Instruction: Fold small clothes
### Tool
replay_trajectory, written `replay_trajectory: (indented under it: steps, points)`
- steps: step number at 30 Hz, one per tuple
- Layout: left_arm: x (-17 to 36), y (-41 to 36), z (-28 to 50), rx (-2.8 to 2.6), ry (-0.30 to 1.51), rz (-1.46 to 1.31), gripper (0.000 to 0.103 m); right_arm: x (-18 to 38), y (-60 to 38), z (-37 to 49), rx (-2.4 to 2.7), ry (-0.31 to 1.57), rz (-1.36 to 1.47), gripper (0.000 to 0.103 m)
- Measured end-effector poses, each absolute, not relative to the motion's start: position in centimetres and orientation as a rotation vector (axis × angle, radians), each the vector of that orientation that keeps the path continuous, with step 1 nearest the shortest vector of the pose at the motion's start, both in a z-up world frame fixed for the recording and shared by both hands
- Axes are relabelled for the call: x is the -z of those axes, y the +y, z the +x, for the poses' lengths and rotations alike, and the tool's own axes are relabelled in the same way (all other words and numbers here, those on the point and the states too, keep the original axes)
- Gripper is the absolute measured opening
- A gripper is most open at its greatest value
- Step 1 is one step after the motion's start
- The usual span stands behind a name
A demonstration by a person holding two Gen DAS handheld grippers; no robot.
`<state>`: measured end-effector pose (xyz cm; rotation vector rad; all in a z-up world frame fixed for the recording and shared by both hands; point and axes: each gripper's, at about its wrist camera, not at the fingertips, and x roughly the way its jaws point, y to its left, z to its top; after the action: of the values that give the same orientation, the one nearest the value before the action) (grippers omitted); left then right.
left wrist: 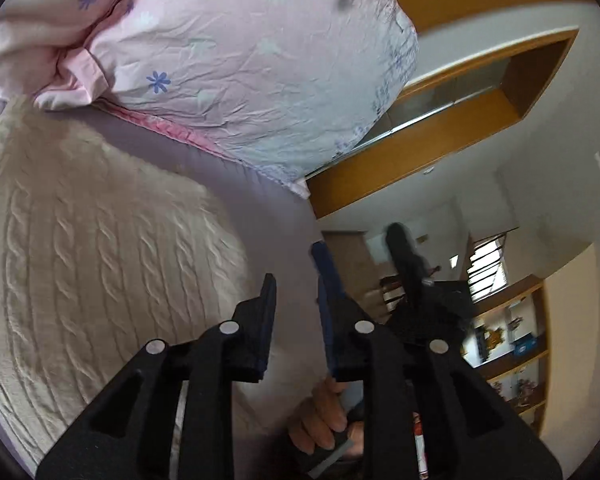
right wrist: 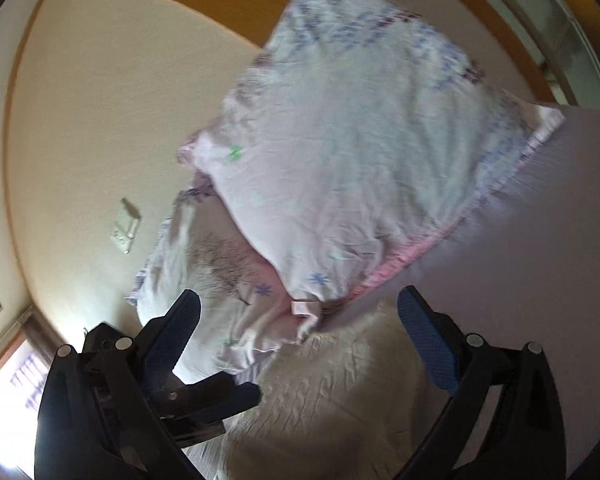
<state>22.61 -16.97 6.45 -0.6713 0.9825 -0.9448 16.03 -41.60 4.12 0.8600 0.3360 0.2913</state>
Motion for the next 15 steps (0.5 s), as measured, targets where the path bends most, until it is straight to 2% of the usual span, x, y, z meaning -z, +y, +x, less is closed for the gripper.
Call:
replay_trajectory:
  steps: [1, 3, 6, 9, 15]
  points:
    - [-6.8, -16.3, 22.3, 0.953, 0.959, -0.674, 0.027, -3.8, -41.8, 16.4, -0.303, 0.365, 0.878, 0.101]
    - [-8.1, -13.4, 21.1, 0.920, 0.876, -0.640, 0.049, -3.0, -41.8, 17.5, -0.327, 0.447, 0.894, 0.101]
    - [-8.7, -9.4, 20.2, 0.751, 0.823, -0.511, 0.064, -1.3, -41.0, 19.6, -0.350, 0.645, 0.888, 0.101]
    - [-6.6, -6.8, 19.9, 0.594, 0.884, -0.408, 0.066, 0.2, -40.2, 20.7, -0.328, 0.787, 0.859, 0.101]
    - [-1.2, -5.2, 20.1, 0.579, 1.047, -0.456, 0.070, 1.9, -39.5, 21.2, -0.382, 0.856, 0.855, 0.099]
